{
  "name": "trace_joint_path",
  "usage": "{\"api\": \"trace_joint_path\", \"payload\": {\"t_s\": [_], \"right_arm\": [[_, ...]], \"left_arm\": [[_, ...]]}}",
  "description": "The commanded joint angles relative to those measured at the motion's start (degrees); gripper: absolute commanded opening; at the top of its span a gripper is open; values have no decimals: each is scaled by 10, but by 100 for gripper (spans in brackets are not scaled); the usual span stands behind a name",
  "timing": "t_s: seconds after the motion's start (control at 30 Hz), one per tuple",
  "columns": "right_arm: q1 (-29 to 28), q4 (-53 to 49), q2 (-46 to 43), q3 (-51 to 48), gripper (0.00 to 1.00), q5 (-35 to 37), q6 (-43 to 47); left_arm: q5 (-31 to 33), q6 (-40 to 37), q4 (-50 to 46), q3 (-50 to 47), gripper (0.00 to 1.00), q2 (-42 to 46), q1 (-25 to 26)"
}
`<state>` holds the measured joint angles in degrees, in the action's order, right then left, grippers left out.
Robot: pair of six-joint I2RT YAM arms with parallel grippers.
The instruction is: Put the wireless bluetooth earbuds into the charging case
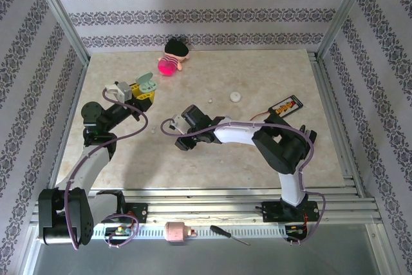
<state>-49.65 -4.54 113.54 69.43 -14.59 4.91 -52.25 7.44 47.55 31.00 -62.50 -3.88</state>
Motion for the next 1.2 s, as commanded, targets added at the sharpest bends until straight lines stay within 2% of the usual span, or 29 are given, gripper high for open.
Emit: {"api": "trace_joint_path", "payload": {"t_s": [0.0, 0.2, 0.27, 0.37, 0.67, 0.93, 1.17], "right_arm": [[1, -19, 21, 25, 36, 16, 13], [7, -35, 43, 45, 31, 39, 19], [12, -35, 46, 47, 27, 34, 19], [17, -37, 45, 47, 27, 24, 23], [21, -37, 48, 65, 31, -5, 14], [19, -12, 23, 42, 39, -79, 33], [18, -39, 60, 81, 39, -58, 32]], "left_arm": [[-8, -16, -12, 9, 30, 18, -9], [-9, -17, -20, 9, 30, 24, -10], [-10, -18, -22, 9, 30, 26, -10], [-10, -18, -25, 8, 30, 28, -10], [-8, -22, -34, 8, 30, 34, -10], [-3, -23, -36, 8, 30, 33, -11], [-2, -19, -34, 4, 30, 39, -11]]}}
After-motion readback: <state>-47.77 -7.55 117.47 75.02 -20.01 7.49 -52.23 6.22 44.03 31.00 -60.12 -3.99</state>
